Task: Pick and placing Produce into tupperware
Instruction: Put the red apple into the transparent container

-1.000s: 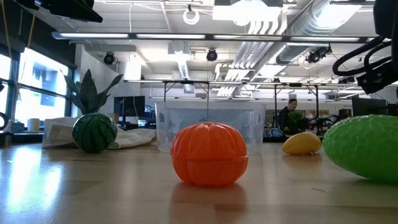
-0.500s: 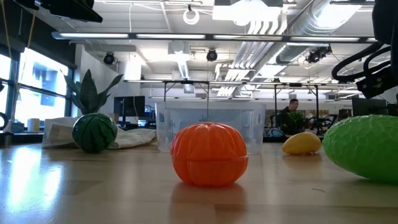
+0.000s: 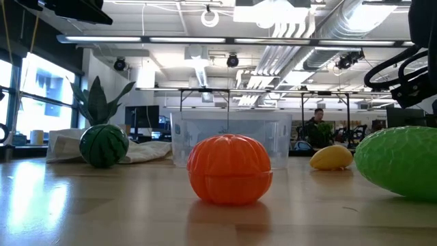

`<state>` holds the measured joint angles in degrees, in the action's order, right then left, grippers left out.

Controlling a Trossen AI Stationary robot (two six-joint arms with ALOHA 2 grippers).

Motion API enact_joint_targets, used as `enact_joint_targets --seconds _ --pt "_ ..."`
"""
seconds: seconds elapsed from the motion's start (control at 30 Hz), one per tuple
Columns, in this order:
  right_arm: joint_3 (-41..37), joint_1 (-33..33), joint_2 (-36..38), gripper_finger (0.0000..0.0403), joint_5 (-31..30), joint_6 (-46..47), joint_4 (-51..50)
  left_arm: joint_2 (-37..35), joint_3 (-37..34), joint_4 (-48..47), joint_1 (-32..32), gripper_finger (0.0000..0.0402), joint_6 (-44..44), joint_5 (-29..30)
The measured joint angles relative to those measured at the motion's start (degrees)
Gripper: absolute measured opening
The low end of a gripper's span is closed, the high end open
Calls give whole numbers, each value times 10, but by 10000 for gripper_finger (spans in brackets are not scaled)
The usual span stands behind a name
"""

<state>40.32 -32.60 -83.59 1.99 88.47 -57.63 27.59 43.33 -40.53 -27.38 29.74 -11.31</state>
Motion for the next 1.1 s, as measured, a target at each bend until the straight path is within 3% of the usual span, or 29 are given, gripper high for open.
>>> enact_joint_targets --seconds 0.87,1.1 --pt "0 0 0 305 -1 -3 -3 0 0 0 0 85 0 0" --pt "0 0 1 270 -5 1 -3 0 0 0 0 85 0 0"
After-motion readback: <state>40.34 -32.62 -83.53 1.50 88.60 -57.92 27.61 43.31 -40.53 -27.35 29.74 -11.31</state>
